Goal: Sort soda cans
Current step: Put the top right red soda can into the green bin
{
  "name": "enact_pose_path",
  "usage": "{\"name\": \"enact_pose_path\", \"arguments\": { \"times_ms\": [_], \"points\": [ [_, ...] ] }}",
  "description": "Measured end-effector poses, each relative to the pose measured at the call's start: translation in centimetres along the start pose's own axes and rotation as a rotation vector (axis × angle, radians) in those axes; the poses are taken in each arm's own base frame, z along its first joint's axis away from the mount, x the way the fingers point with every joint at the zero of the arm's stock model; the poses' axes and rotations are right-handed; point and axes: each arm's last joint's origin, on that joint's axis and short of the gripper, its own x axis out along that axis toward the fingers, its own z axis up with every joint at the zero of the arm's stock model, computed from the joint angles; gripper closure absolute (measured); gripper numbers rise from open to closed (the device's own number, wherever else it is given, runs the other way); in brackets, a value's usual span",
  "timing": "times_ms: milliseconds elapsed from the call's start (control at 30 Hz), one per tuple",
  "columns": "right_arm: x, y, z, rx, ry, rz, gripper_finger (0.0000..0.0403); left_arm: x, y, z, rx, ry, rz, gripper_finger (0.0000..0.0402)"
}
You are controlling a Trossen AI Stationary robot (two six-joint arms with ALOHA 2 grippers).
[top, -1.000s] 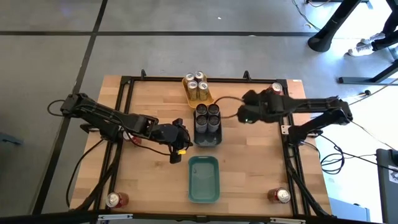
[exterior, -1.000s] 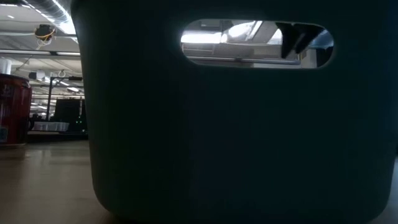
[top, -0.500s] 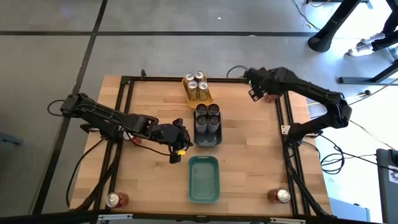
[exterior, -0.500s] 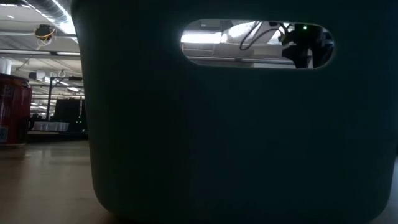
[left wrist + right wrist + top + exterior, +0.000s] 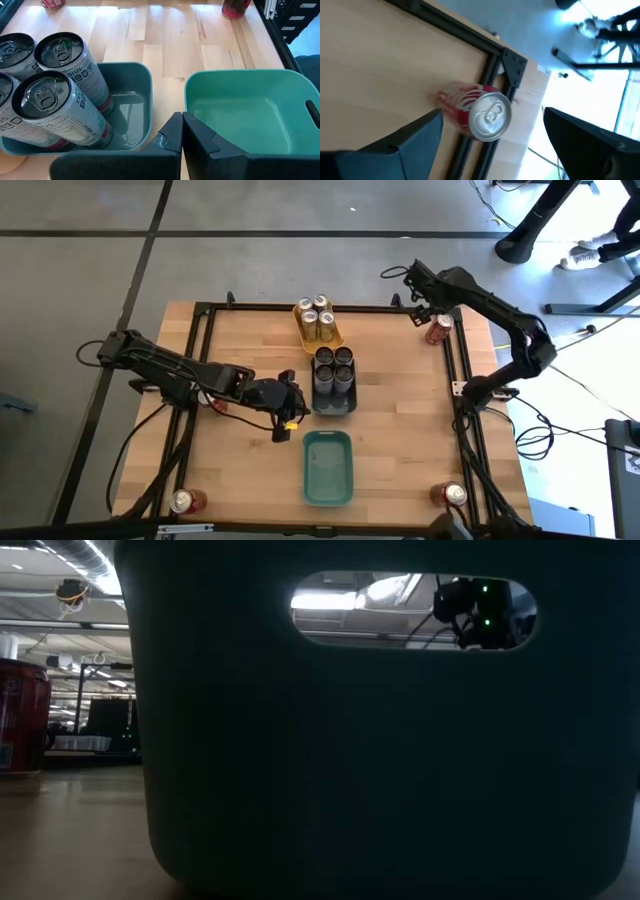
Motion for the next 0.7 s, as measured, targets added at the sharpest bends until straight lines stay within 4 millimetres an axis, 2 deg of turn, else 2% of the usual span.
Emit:
{"name": "enact_pose_path", "arguments": {
  "times_ms": [333,700],
  "points": [
    [3.9,0.0,1.5,0.006,0.153,0.064,0.0058,0.0,0.0,0.0,0.0,0.001,0.0,0.0401],
    [5.9,1.0,1.9,-0.021,0.238,0.0,0.0059,0.8,0.1,-1.3,0.0,0.009,0.001,0.0401]
  ]
}}
